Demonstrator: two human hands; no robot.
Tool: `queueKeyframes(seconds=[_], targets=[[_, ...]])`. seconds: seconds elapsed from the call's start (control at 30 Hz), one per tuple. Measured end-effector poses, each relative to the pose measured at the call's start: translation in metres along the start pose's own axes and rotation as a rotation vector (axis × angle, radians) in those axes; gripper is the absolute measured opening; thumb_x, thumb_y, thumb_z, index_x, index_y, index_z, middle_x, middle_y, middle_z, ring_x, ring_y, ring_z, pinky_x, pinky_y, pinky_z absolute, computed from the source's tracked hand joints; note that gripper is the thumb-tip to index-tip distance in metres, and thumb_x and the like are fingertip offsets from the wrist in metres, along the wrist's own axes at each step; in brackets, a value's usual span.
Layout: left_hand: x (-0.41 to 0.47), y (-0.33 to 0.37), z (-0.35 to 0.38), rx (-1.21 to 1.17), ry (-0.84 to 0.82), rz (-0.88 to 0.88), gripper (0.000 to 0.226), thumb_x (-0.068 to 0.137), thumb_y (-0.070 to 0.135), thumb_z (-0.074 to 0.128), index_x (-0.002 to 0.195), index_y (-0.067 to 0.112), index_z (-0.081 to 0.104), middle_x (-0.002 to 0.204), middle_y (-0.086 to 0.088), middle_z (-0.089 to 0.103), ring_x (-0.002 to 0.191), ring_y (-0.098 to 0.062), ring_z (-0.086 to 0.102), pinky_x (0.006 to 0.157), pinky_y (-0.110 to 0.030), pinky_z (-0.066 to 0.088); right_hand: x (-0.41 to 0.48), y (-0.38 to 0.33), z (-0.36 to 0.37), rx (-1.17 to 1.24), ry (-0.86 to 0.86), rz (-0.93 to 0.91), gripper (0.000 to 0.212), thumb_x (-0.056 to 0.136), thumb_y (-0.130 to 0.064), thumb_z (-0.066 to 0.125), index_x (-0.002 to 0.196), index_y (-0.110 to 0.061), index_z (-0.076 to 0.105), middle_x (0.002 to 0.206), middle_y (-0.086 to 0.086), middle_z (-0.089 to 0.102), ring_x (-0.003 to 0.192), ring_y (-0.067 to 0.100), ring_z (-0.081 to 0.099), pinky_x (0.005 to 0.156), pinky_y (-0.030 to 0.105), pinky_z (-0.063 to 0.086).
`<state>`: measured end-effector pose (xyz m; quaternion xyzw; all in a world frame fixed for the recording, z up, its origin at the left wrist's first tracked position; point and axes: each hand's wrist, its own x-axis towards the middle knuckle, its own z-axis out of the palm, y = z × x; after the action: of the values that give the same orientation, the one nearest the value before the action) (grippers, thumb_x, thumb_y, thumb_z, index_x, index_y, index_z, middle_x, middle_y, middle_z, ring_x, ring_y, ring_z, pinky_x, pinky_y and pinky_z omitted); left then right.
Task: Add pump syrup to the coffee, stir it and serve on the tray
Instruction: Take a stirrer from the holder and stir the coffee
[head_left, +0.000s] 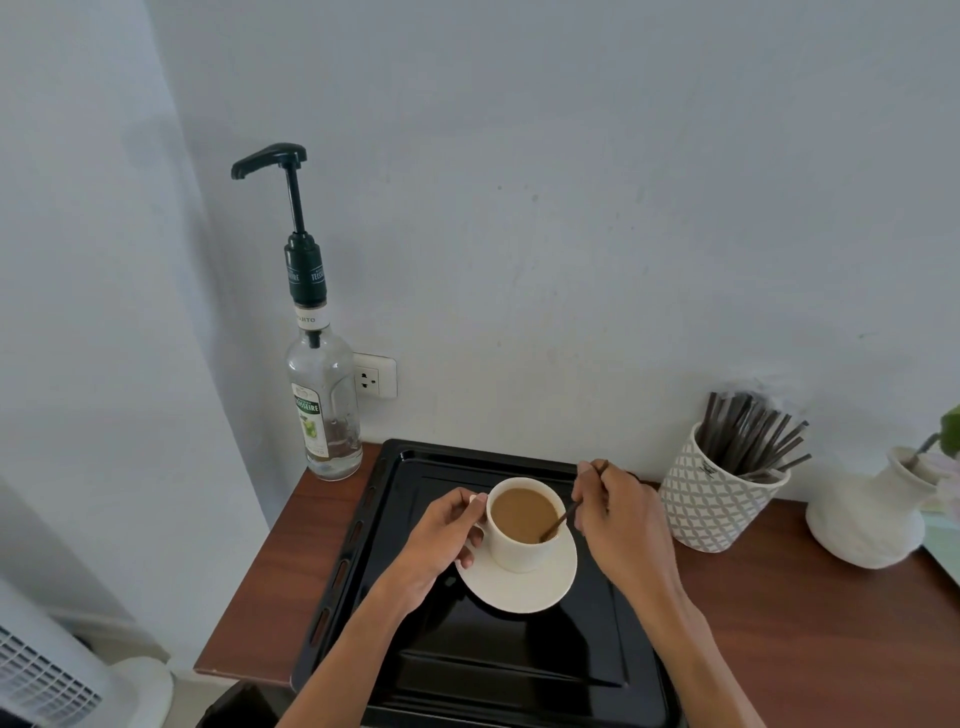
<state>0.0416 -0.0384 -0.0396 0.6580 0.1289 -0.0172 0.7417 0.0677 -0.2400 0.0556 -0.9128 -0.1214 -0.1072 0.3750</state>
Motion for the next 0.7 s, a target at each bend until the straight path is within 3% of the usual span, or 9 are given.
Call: queueKeyframes(seconds=[0.13, 0.33, 0.5, 0.63, 0.7], targets=[[0.001, -0.001, 0.001, 0.048, 0.004, -0.005, 0.028, 0.102, 0.037, 0.054, 0.098, 0.013, 0.067, 0.064, -0.002, 0.056, 0.051, -0.011, 0.047, 0.053, -0.022, 0.044, 0.003, -0.014, 0.015, 0.123, -0.050, 0.011, 0.036, 0.107, -0.028, 0.045, 0.075, -0.022, 0.060, 0.061, -0.004, 0.070, 0.062, 0.010, 0.067, 0.066, 0.030, 0.052], [0.003, -0.003, -0.001, 0.100, 0.048, 0.010, 0.024, 0.099, 0.041, 0.057, 0.098, 0.020, 0.069, 0.070, -0.001, 0.062, 0.051, -0.010, 0.050, 0.051, -0.023, 0.045, 0.011, -0.008, 0.002, -0.057, 0.039, -0.015, 0.037, 0.107, -0.031, 0.045, 0.073, -0.020, 0.058, 0.054, -0.004, 0.060, 0.051, 0.012, 0.058, 0.054, 0.038, 0.049], [0.003, -0.002, -0.004, 0.077, 0.077, 0.021, 0.019, 0.096, 0.040, 0.063, 0.099, 0.022, 0.070, 0.076, 0.003, 0.069, 0.052, -0.009, 0.052, 0.049, -0.024, 0.045, 0.003, -0.010, 0.004, 0.082, -0.083, 0.000, 0.037, 0.106, -0.029, 0.046, 0.074, -0.019, 0.062, 0.060, -0.002, 0.070, 0.063, 0.014, 0.069, 0.072, 0.044, 0.058], [0.001, 0.002, -0.003, 0.119, 0.091, 0.022, 0.018, 0.097, 0.038, 0.062, 0.099, 0.023, 0.071, 0.059, 0.011, 0.065, 0.045, -0.004, 0.051, 0.047, -0.019, 0.045, 0.003, -0.015, 0.007, 0.017, -0.017, -0.011, 0.032, 0.106, -0.028, 0.044, 0.081, -0.020, 0.062, 0.067, -0.004, 0.072, 0.068, 0.014, 0.069, 0.071, 0.046, 0.057], [0.000, 0.004, -0.004, 0.128, 0.100, 0.030, 0.016, 0.096, 0.036, 0.064, 0.101, 0.023, 0.072, 0.063, 0.012, 0.067, 0.045, -0.004, 0.051, 0.046, -0.019, 0.045, 0.002, -0.015, 0.002, -0.018, 0.004, -0.020, 0.033, 0.106, -0.031, 0.043, 0.080, -0.020, 0.061, 0.066, -0.004, 0.071, 0.067, 0.015, 0.068, 0.070, 0.047, 0.056]])
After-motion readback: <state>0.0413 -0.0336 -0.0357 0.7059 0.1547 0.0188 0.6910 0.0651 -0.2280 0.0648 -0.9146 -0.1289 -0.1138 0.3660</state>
